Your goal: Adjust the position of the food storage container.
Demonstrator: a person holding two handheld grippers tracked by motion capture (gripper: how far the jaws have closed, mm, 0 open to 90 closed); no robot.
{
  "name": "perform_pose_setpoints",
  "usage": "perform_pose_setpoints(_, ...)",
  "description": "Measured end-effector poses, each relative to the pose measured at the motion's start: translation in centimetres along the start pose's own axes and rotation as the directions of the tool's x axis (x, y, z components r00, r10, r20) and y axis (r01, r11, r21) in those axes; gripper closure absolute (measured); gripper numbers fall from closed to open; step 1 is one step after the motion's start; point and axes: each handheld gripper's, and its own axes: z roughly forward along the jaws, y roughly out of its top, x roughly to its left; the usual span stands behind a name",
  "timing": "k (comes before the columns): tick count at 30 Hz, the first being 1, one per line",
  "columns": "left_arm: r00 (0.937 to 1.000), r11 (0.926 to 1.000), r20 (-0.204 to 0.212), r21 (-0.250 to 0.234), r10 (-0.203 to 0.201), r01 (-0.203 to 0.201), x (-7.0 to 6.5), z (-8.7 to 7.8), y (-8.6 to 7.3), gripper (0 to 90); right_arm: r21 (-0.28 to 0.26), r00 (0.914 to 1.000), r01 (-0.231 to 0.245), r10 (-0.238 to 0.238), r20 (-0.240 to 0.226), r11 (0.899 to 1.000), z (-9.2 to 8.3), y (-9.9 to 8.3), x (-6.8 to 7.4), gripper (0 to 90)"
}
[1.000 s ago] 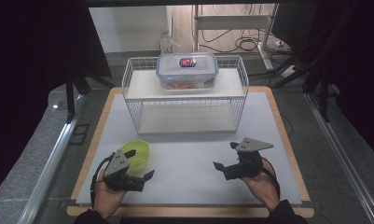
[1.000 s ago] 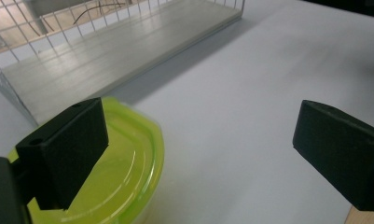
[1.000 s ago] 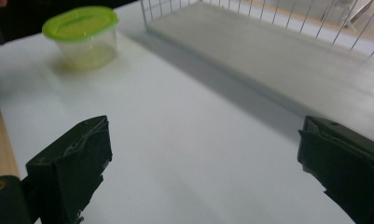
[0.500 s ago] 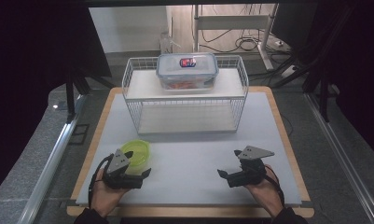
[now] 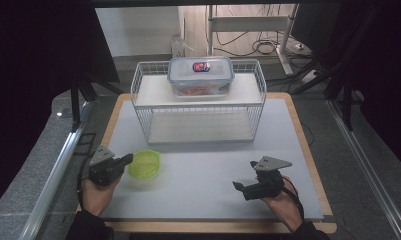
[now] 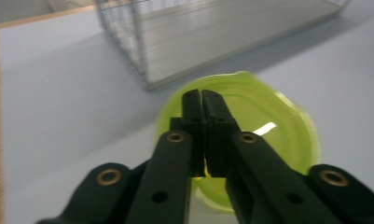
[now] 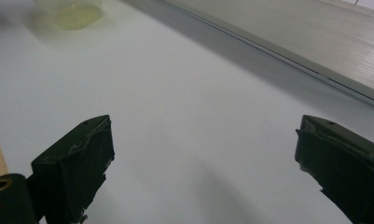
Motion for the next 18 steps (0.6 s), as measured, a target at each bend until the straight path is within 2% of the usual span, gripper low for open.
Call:
perform_pose_setpoints(2, 0.9995, 0.9998, -0.024, 0.005, -0.018, 0.018, 0.9, 0.0, -0.3, 90.0, 0.004, 1.0000, -0.001, 0.001, 0.001, 1.000, 0.1, 0.0, 0.0, 4.8)
perform_pose_setpoints(6, 0.9976, 0.9976, -0.027, 0.023, -0.064, 0.065, 2.1, 0.5, -0.8, 90.0, 0.014, 1.0000, 0.000, 0.000, 0.002, 1.000, 0.1, -0.1, 0.0, 5.3)
perform_pose_setpoints(10, 0.9972, 0.9949, -0.030, 0.072, -0.069, 0.071, 2.1, 1.5, -1.3, 90.0, 0.019, 1.0000, 0.000, 0.000, 0.002, 1.000, 0.2, -0.1, 0.0, 5.7)
perform_pose_setpoints(12, 0.9979, 0.9935, -0.030, 0.097, -0.057, 0.060, 1.8, 1.9, -1.3, 90.0, 0.023, 1.0000, 0.001, -0.001, 0.001, 1.000, 0.2, -0.1, 0.0, 5.8)
perform_pose_setpoints(15, 0.9984, 0.9925, -0.035, 0.112, -0.045, 0.049, 1.4, 2.2, -1.4, 90.0, 0.028, 1.0000, 0.005, -0.005, 0.000, 1.000, 0.2, -0.1, 0.0, 5.8)
perform_pose_setpoints(18, 0.9980, 0.9923, -0.034, 0.111, -0.052, 0.056, 1.3, 2.2, -1.4, 90.0, 0.034, 1.0000, 0.007, -0.007, 0.001, 0.999, 0.3, -0.1, 0.0, 5.9)
